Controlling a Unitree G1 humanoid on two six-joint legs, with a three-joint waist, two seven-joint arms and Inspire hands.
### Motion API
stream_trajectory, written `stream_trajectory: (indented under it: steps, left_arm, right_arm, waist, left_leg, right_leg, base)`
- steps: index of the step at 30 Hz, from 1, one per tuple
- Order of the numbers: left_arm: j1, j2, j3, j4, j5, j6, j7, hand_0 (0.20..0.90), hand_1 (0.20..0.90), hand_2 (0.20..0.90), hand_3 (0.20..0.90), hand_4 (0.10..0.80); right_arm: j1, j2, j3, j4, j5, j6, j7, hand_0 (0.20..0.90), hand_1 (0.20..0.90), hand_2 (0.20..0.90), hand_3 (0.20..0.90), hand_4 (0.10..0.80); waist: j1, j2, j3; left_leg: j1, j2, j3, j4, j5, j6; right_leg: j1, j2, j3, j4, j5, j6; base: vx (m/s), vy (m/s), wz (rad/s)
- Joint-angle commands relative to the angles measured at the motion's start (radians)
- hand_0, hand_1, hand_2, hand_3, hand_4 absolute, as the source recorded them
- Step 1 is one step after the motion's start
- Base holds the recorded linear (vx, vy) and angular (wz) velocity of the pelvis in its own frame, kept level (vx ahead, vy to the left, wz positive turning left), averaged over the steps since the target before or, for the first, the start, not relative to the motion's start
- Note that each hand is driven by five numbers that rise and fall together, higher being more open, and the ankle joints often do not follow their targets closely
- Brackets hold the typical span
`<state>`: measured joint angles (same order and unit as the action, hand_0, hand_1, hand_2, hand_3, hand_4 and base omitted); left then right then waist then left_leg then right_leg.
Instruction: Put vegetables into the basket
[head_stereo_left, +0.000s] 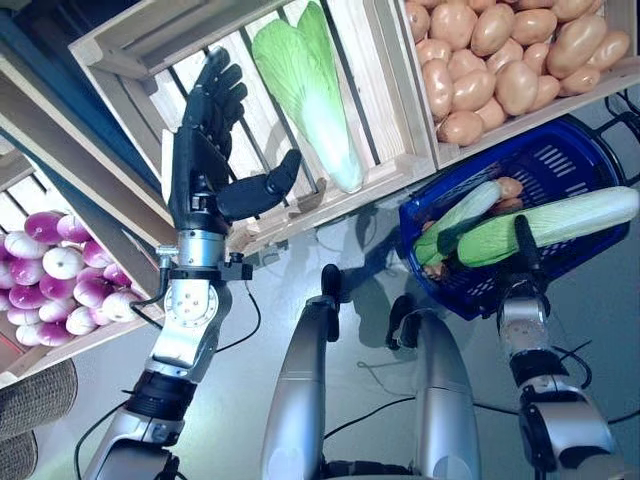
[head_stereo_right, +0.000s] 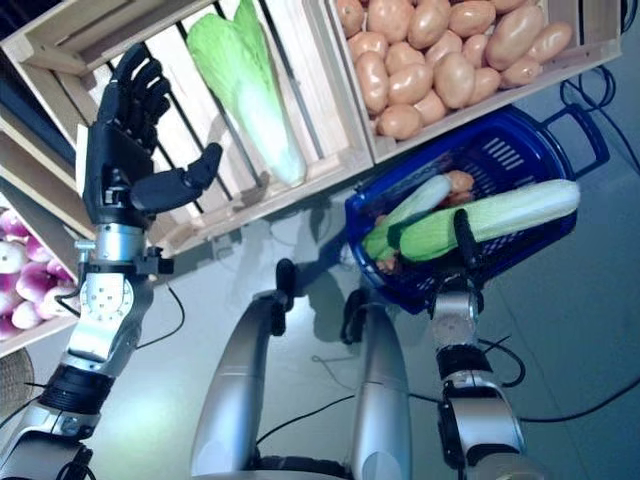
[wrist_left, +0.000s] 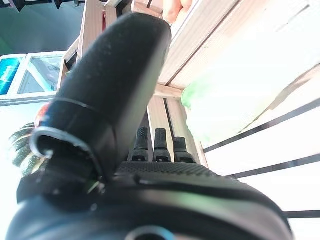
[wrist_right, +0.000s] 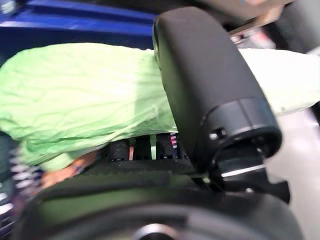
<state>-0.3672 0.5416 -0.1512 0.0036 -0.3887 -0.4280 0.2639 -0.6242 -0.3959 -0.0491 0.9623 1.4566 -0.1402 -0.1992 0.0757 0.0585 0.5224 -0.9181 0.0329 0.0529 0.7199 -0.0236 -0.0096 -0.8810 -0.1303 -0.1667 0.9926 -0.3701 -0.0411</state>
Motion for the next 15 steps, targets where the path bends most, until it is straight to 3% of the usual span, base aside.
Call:
stream_trajectory:
  steps: [1,4,7,11,12,13,15]
  left_arm:
    - [-0.095,0.037,0.047,-0.097,-0.014,-0.076,0.005,0.900,0.900,0.900,0.900,0.800]
    - [-0.102,0.044,0.046,-0.089,-0.037,-0.057,-0.040,0.900,0.900,0.900,0.900,0.800]
    - [-0.110,0.053,0.035,-0.095,-0.044,-0.042,-0.055,0.900,0.900,0.900,0.900,0.800]
    - [-0.098,0.057,0.032,-0.101,-0.047,-0.046,-0.068,0.900,0.900,0.900,0.900,0.800]
    - [-0.096,0.058,0.031,-0.102,-0.045,-0.044,-0.070,0.900,0.900,0.900,0.900,0.800]
    - [-0.097,0.060,0.030,-0.104,-0.044,-0.041,-0.073,0.900,0.900,0.900,0.900,0.800]
    - [-0.096,0.064,0.030,-0.104,-0.047,-0.038,-0.085,0.900,0.900,0.900,0.900,0.800]
  right_arm:
    - [-0.063,-0.111,0.025,0.007,-0.094,0.097,0.027,0.300,0.300,0.300,0.300,0.400]
    - [-0.097,-0.121,0.037,0.089,-0.107,0.193,0.014,0.300,0.300,0.300,0.300,0.400]
    - [-0.118,-0.132,0.044,0.136,-0.108,0.234,-0.015,0.300,0.300,0.300,0.300,0.400]
    - [-0.128,-0.134,0.039,0.161,-0.094,0.226,-0.059,0.300,0.300,0.300,0.300,0.400]
    - [-0.130,-0.134,0.036,0.164,-0.090,0.222,-0.071,0.429,0.429,0.429,0.429,0.486]
    - [-0.132,-0.134,0.030,0.169,-0.083,0.216,-0.086,0.900,0.900,0.900,0.900,0.800]
    - [-0.135,-0.135,0.017,0.173,-0.077,0.205,-0.122,0.900,0.900,0.900,0.900,0.800]
  waist:
    - [0.009,0.028,-0.002]
    - [0.024,0.019,-0.002]
    - [0.036,0.017,-0.002]
    - [0.044,0.019,-0.002]
    - [0.044,0.019,-0.002]
    - [0.045,0.021,-0.002]
    - [0.046,0.022,-0.002]
  left_leg:
    - [0.011,-0.039,0.008,0.142,-0.198,0.026]
    - [0.002,-0.042,0.003,0.162,-0.209,0.028]
    - [0.003,-0.052,-0.001,0.152,-0.197,0.030]
    - [0.002,-0.057,-0.003,0.152,-0.193,0.031]
    - [0.006,-0.058,-0.003,0.154,-0.200,0.030]
    - [0.008,-0.059,-0.004,0.153,-0.201,0.031]
    - [-0.002,-0.059,0.001,0.142,-0.178,0.037]
  right_leg:
    - [0.003,-0.008,0.019,-0.058,0.137,0.020]
    - [-0.004,-0.009,0.009,-0.038,0.129,0.019]
    - [-0.007,-0.010,0.002,-0.035,0.140,0.019]
    - [-0.005,-0.012,-0.004,-0.040,0.148,0.022]
    - [-0.001,-0.011,-0.002,-0.039,0.143,0.024]
    - [-0.002,-0.009,-0.002,-0.038,0.143,0.024]
    - [-0.016,-0.011,-0.011,-0.044,0.165,0.017]
  base:
    - [0.052,-0.062,0.10]
    - [0.056,-0.063,0.10]
    - [0.051,-0.040,0.09]
    - [0.055,-0.025,0.14]
    - [0.054,-0.007,0.07]
    - [0.066,-0.016,0.03]
    - [0.019,-0.010,0.00]
